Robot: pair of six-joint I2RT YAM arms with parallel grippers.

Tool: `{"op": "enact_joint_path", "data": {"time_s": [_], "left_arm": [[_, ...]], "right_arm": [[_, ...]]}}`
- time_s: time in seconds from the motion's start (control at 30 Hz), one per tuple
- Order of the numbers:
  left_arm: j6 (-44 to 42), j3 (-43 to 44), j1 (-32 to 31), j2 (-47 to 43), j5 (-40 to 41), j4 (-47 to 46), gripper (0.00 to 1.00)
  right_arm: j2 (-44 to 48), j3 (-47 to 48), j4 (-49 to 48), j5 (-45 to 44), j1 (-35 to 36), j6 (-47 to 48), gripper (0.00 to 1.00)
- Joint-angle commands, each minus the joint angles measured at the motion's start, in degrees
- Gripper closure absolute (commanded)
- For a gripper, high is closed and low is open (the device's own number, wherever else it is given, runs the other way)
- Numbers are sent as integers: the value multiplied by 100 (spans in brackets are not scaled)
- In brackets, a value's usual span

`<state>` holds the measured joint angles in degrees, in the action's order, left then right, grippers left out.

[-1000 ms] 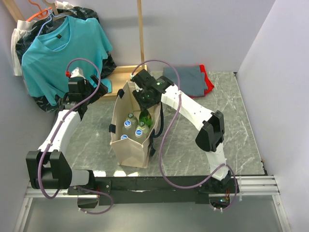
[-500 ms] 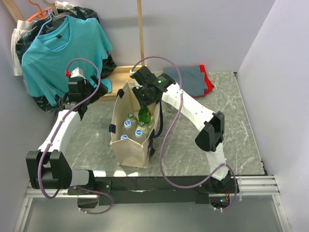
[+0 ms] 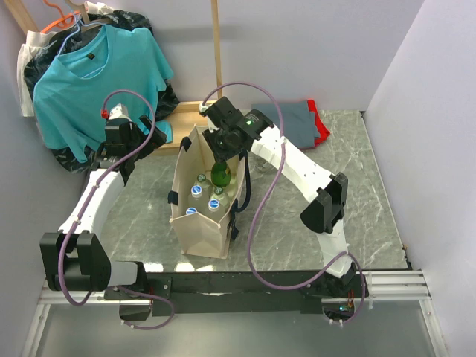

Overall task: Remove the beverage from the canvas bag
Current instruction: Take out the drink from the canvas bag.

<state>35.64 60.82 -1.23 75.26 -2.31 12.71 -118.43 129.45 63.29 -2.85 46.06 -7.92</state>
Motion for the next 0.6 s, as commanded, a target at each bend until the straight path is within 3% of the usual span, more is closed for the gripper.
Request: {"op": "enact_joint_path", "data": {"time_s": [0.0,0.57], "left_arm": [[-4,9,-26,-21,-59,-269,4],[-4,18,-26,-82,-42,-252,4]], "right_arm": [[531,415,-370,92,-45,80,100],[1428,-377,-1205,-13,-36,98,100]]}}
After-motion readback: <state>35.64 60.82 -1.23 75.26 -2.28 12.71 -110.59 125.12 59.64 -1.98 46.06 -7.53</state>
